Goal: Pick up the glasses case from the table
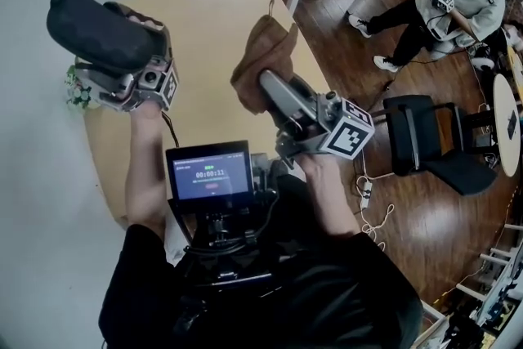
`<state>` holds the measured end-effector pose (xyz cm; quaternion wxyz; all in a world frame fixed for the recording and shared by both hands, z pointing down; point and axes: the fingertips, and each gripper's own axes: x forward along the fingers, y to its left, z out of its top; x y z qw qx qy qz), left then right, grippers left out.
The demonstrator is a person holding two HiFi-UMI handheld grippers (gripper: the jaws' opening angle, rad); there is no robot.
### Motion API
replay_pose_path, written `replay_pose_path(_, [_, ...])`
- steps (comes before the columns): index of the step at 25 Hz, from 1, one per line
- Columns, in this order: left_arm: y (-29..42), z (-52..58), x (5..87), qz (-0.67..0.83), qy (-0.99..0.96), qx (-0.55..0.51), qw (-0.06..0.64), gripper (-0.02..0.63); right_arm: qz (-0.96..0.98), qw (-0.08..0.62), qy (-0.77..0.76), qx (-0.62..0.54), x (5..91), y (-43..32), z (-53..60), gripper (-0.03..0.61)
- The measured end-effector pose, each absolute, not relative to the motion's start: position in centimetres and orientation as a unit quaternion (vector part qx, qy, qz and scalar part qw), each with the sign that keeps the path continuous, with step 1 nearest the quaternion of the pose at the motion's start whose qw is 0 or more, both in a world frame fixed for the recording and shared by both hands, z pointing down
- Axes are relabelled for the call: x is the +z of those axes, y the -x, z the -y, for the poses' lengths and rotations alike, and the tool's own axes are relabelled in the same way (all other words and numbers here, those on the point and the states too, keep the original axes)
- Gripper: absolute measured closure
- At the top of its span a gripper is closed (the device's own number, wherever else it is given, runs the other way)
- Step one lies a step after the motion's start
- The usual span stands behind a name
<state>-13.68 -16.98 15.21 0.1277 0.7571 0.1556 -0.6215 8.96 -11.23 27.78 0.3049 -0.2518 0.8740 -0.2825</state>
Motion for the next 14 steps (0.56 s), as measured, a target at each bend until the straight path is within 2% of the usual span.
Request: replay_pose_path(14, [12.2, 16.2, 14.5, -0.145, -0.776, -0.601, 0.126, 0.245, -0.865, 0.355, 0.192, -0.297, 26.9, -8.7, 11.0, 0.520])
